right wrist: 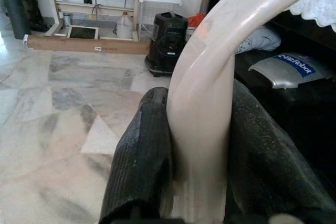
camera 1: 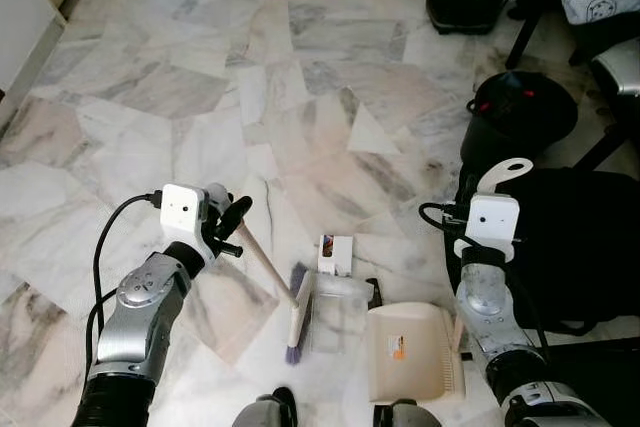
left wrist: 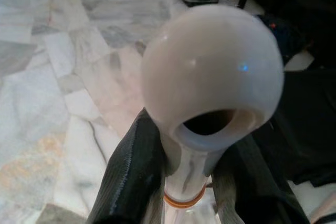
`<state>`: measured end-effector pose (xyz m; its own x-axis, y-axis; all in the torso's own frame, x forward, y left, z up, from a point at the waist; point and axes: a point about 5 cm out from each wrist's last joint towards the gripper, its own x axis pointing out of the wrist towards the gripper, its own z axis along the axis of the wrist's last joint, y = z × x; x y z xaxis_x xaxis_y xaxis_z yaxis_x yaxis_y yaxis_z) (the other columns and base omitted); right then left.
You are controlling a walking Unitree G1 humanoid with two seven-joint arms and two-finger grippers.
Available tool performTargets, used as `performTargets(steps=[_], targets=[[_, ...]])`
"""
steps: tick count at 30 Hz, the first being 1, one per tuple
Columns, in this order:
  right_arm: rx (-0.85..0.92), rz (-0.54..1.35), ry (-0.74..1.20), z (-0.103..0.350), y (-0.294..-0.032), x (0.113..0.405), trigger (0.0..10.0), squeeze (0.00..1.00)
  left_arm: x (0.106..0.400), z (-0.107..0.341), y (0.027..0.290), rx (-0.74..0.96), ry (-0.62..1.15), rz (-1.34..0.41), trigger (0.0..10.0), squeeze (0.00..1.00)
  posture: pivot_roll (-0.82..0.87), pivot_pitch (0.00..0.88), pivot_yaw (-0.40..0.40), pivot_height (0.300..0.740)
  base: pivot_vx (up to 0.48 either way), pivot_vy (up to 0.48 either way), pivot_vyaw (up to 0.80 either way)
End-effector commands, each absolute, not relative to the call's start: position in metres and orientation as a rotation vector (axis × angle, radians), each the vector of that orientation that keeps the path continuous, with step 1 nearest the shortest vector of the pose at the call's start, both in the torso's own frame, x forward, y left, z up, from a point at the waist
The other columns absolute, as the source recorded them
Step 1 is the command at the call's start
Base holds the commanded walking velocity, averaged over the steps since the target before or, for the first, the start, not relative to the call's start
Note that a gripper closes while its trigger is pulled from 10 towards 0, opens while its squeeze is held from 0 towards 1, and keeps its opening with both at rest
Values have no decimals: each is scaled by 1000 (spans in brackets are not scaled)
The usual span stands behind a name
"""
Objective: Sweep floor
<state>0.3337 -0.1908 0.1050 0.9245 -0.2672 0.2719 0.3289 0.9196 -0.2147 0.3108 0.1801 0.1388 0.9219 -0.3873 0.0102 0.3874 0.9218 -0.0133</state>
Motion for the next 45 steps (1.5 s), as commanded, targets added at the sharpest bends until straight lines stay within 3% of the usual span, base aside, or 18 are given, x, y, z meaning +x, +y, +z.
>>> performTargets(steps=[1, 23, 37, 45], targets=[[-267, -302, -187, 92, -187, 329, 10000, 0, 303, 119, 182, -39, 101, -433, 10000, 0, 162, 330, 91, 740, 0, 0, 0], [-297, -330, -222, 98, -185, 332, 10000, 0, 300, 123, 174, -108, 228, -564, 10000, 0, 169, 339, 92, 740, 0, 0, 0], [-300, -333, -232, 98, -182, 332, 10000, 0, 313, 161, 147, -439, 128, -542, 10000, 0, 170, 331, 97, 740, 0, 0, 0], [-287, -323, -236, 100, -182, 333, 10000, 0, 311, 169, 154, -301, 103, -531, 10000, 0, 170, 308, 91, 740, 0, 0, 0]])
